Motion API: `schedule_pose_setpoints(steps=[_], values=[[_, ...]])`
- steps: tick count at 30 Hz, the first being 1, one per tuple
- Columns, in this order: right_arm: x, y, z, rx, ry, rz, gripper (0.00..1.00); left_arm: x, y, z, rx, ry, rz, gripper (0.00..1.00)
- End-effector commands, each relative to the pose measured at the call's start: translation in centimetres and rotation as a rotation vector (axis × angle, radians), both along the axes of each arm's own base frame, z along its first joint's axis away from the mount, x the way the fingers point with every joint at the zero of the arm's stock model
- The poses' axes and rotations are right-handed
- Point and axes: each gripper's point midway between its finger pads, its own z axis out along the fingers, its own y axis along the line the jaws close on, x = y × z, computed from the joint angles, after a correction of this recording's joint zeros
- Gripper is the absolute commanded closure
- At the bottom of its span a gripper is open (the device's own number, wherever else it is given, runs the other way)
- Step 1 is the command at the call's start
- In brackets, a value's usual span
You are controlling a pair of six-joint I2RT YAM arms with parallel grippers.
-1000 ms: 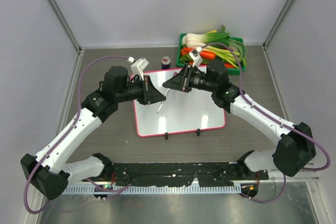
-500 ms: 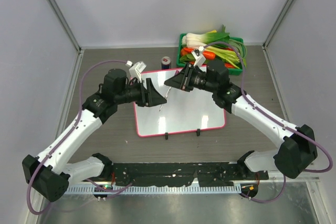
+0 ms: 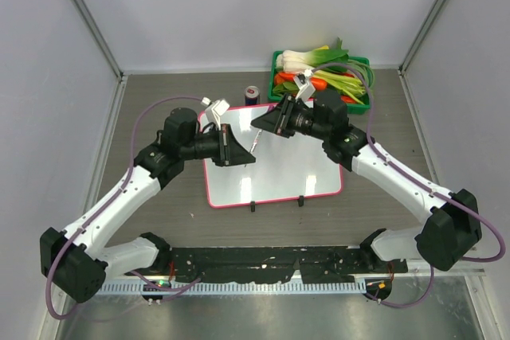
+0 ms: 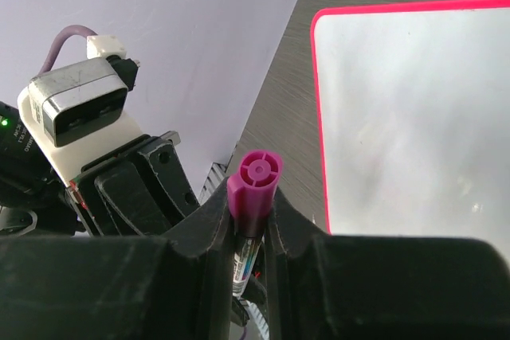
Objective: Write a sentence on the whiteboard
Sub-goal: Pass from the right arm to the left, then pass from the left arm to the right
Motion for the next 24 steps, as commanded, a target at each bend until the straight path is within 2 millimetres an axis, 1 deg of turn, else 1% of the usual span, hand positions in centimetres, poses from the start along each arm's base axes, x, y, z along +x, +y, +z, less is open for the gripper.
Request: schedule_pose_setpoints(steps=[1,2,3,4,5,6,7,8,10,13,16,17,18,19,20,21,22,23,24], values=[[-0.3,-0.4,4.0,0.042,-0.102,-0.009,0.96,0.4,0.0,1.1,-0.02,-0.036,0.018,1.0],[-0.5,-0.5,4.1,0.043,-0.105,0.001,0.94,0.6,0.2,1.1,-0.012,-0.045,0.029,1.0],[-0.7,-0.4,3.9,0.036,-0.103,0.01,0.74,0.7,0.4,1.2,-0.002,-0.062,0.039,1.0],[-0.9,-0.6,4.0,0.031,-0.11,0.016,0.56,0.8,0.6,1.5,0.008,-0.074,0.053,1.0],[-1.2,-0.7,3.8,0.022,-0.11,0.024,0.27,0.8,0.8,1.6,0.015,-0.079,0.054,1.0],[-1.5,-1.0,4.3,0.028,-0.12,0.026,0.2,0.8,0.8,1.9,0.021,-0.087,0.052,1.0],[-1.7,-1.2,4.0,0.016,-0.119,0.026,0.11,0.7,0.9,2.2,0.025,-0.096,0.045,1.0],[-2.1,-1.6,4.6,0.022,-0.135,0.025,0.07,0.5,1.0,2.2,0.033,-0.092,0.039,1.0],[-2.6,-2.4,5.0,0.022,-0.147,0.016,0.05,0.4,1.0,2.5,0.043,-0.102,0.024,1.0],[-3.5,-3.3,5.5,0.038,-0.16,0.024,0.05,0.2,1.1,2.9,0.053,-0.111,0.011,1.0],[-4.8,-3.2,5.8,0.052,-0.164,0.079,0.05,-0.6,0.8,4.1,0.023,-0.126,-0.04,1.0],[-5.0,-3.1,5.5,0.056,-0.154,0.093,0.05,-0.8,0.7,4.5,0.01,-0.134,-0.056,1.0],[-5.6,-2.8,5.9,0.075,-0.174,0.127,0.06,-0.9,0.5,4.9,0.002,-0.141,-0.068,1.0],[-5.8,-2.7,5.5,0.086,-0.158,0.144,0.07,-1.1,0.4,5.2,-0.006,-0.145,-0.082,1.0],[-6.3,-2.4,5.9,0.112,-0.158,0.174,0.1,-1.2,0.3,5.5,-0.013,-0.149,-0.093,1.0],[-6.4,-2.2,5.6,0.118,-0.15,0.187,0.12,-1.3,0.3,5.8,-0.019,-0.154,-0.102,1.0],[-6.6,-2.0,5.8,0.132,-0.148,0.208,0.16,-1.6,0.2,6.0,-0.026,-0.153,-0.115,1.0],[-6.7,-1.7,5.4,0.129,-0.136,0.22,0.19,-1.6,0.1,6.2,-0.036,-0.159,-0.124,1.0],[-6.7,-1.4,5.2,0.131,-0.131,0.232,0.2,-1.9,0.0,6.4,-0.043,-0.162,-0.14,1.0]])
